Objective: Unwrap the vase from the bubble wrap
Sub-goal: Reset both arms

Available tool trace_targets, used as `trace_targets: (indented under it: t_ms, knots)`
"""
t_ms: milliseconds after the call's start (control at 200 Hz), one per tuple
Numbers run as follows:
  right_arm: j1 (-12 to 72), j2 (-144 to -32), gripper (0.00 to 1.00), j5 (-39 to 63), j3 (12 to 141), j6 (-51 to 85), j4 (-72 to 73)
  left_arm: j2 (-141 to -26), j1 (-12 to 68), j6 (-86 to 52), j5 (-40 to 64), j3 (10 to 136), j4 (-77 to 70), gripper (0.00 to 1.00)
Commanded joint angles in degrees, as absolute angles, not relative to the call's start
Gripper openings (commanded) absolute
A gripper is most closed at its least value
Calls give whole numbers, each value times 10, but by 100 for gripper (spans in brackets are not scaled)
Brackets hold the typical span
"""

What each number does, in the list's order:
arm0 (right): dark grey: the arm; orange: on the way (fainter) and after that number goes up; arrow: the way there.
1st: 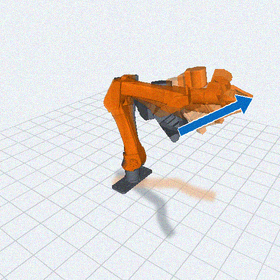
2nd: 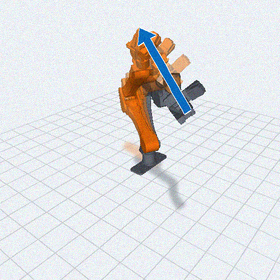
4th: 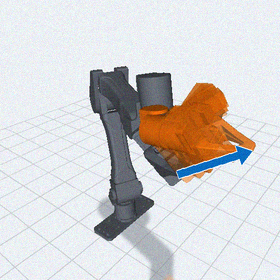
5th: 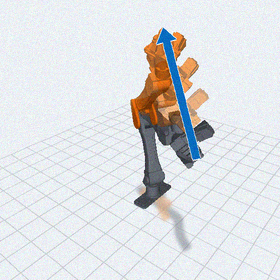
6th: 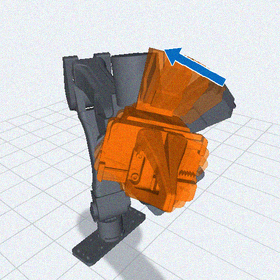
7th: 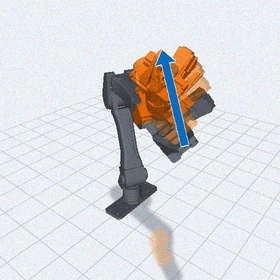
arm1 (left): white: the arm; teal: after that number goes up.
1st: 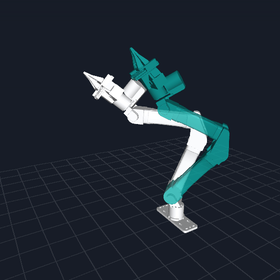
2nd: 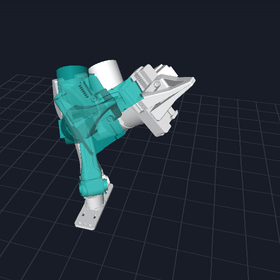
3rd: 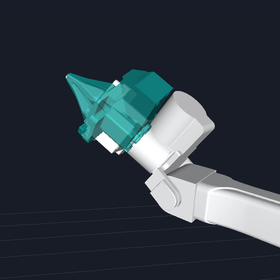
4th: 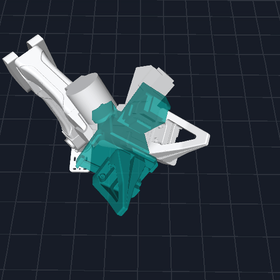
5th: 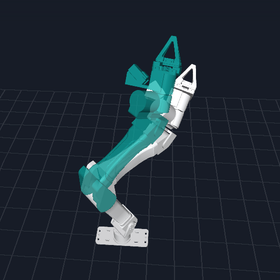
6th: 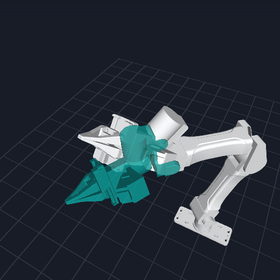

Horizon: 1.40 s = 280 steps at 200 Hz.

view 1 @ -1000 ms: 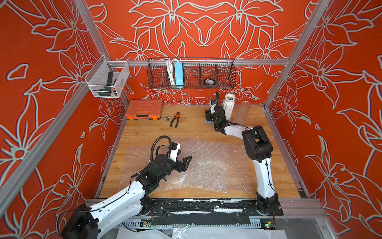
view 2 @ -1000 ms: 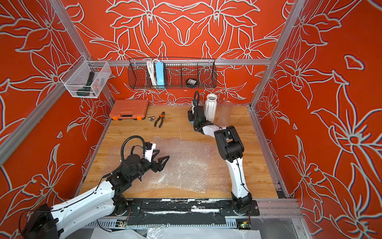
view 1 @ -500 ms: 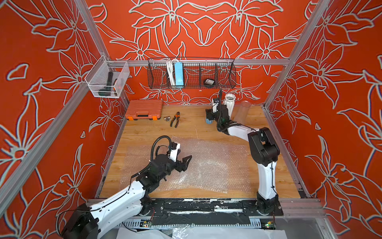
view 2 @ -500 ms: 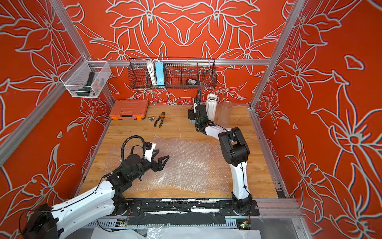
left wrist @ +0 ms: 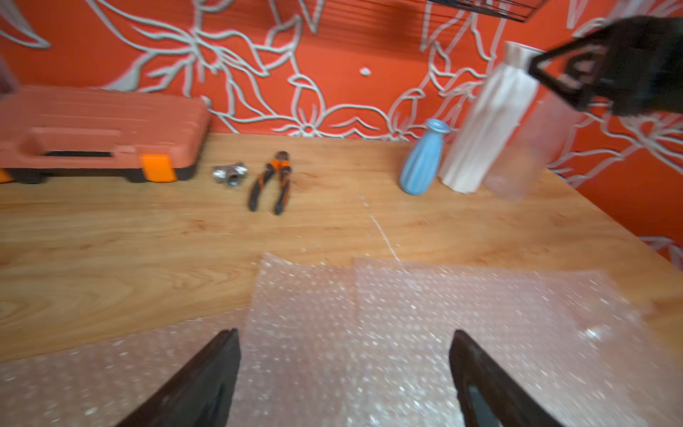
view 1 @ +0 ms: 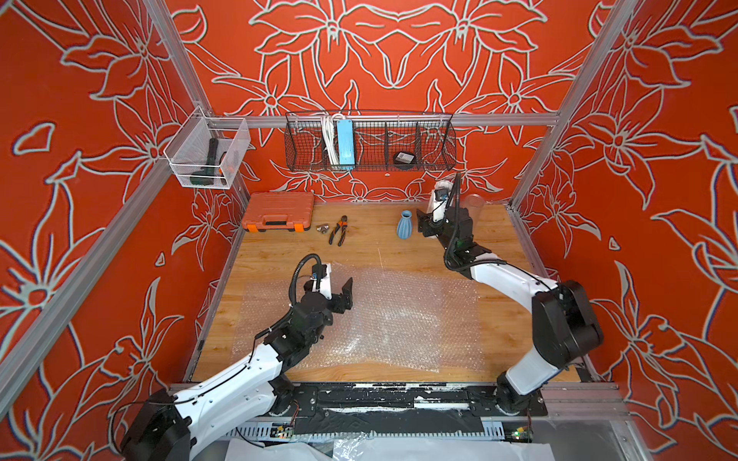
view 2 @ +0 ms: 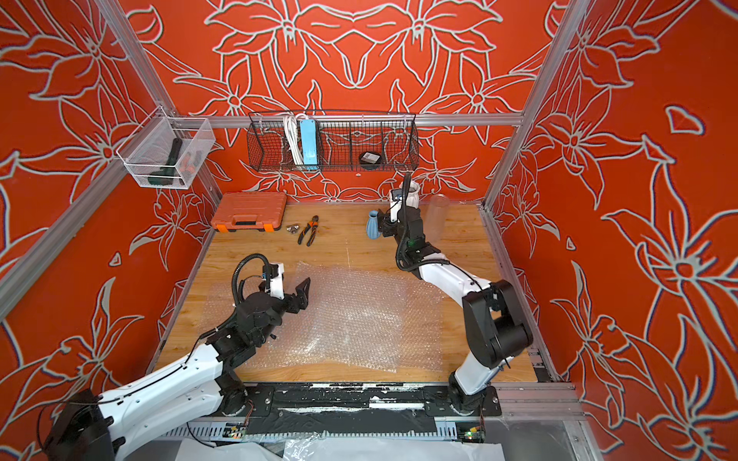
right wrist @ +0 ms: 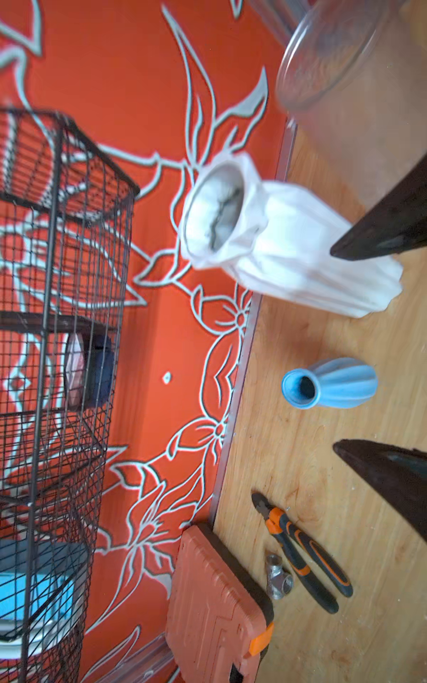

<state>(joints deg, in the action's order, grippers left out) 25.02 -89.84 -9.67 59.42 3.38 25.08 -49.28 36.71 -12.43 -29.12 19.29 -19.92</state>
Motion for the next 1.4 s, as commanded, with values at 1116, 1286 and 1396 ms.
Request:
trace_targets:
  t_ms: [1116,1286,1396]
  knots:
    - [116,-717,84,-366,259,11,290,-728,76,-4,-212,109,-555,98]
    - [72,-689,84,-306,234,47,287,-735,64,12,-124,74,-636,98]
    - [52,-682,84,-263,215,52,307,-746,54,19,-82,68,-655,98]
